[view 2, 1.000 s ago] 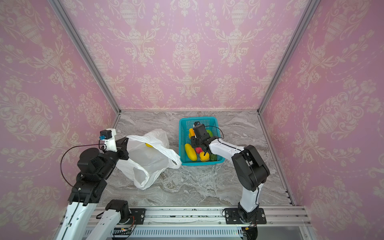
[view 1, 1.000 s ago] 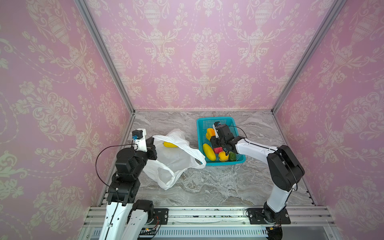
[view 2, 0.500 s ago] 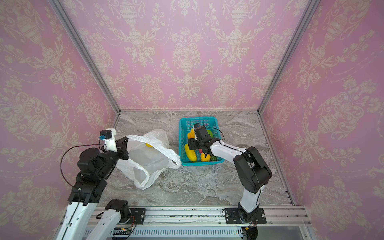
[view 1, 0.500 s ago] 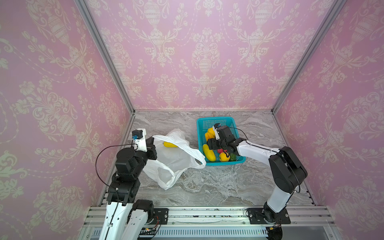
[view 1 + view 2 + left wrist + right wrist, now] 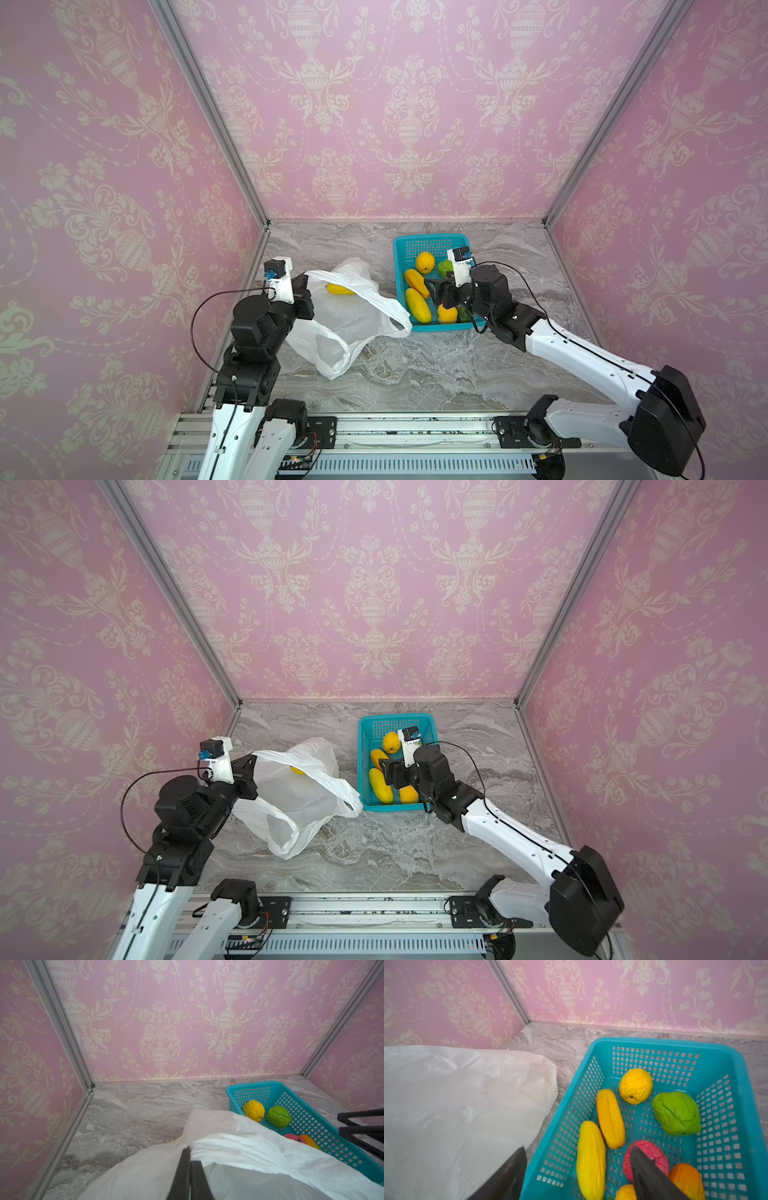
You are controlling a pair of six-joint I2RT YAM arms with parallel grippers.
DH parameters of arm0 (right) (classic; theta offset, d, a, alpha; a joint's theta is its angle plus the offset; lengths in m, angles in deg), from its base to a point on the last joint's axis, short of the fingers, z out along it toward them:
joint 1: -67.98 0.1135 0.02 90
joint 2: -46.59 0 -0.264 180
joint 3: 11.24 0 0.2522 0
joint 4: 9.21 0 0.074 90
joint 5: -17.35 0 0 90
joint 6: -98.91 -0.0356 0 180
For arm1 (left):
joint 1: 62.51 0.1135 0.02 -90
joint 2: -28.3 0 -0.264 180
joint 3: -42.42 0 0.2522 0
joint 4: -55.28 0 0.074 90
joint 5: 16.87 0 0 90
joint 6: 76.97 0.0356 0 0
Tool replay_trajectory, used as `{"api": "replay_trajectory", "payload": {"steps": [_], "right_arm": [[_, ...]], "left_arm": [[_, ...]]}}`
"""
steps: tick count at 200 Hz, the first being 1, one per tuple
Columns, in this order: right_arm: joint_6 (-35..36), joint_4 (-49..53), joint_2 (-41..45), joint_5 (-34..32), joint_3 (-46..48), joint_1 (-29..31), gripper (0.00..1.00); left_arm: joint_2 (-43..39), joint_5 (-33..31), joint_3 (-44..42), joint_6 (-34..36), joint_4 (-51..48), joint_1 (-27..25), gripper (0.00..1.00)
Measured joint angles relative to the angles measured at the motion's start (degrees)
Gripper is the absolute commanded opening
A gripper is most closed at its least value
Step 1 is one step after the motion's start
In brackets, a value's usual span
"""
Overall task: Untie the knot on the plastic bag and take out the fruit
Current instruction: 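Move the open right gripper back into the bag opening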
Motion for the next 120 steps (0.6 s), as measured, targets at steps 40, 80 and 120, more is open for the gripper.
{"api": "replay_trajectory", "payload": {"steps": [40, 80, 120], "right_arm": [[6.67, -2.86, 6.19, -3.02, 1.16, 14.80, 0.49], [14.27, -3.37, 6.75, -8.24, 1.09, 27.80, 0.44], [21.22, -4.09, 5.44, -12.41, -0.83, 37.92, 0.44]], "left_arm": [[0.00, 0.00, 0.00, 0.00, 0.00, 0.04, 0.00], [0.00, 0.00, 0.00, 0.00, -0.02, 0.04, 0.00], [0.00, 0.00, 0.00, 0.00, 0.00, 0.04, 0.00]]}}
